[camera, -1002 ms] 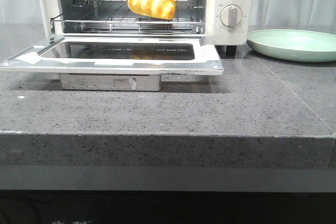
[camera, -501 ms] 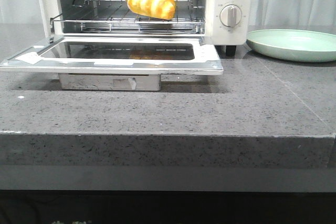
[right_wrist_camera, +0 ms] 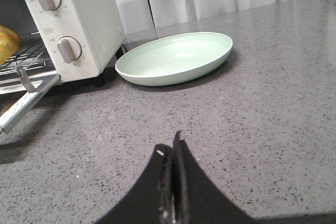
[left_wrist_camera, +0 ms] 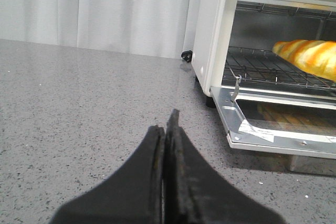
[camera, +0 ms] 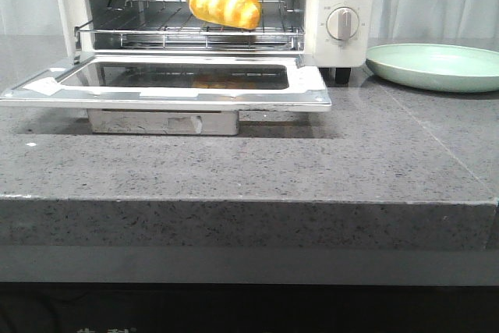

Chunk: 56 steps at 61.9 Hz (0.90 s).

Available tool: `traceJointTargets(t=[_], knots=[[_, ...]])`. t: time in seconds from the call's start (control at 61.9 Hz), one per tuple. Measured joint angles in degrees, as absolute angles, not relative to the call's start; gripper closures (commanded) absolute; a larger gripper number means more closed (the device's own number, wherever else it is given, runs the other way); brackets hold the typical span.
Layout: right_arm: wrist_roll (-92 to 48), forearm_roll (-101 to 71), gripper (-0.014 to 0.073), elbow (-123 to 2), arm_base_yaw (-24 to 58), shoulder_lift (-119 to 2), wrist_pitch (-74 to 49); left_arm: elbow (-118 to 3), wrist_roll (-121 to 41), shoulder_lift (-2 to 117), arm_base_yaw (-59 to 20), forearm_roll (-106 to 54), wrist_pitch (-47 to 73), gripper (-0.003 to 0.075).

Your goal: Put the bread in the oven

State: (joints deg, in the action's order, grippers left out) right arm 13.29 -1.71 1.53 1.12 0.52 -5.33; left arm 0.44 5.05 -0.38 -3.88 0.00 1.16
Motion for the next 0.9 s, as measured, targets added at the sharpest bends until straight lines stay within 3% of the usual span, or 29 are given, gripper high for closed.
traceJointTargets(t=[0.339, 0.905], knots=[[2.5, -1.8, 0.0711, 1.5, 1.1, 0.5, -2.9, 0.4, 5.1, -0.4, -3.9, 0.0, 1.2, 0.0738], [1.6, -2.2, 0.0711, 1.5, 1.1, 0.6, -2.5, 0.4, 5.1, -0.4, -3.9, 0.0, 1.2, 0.0738]])
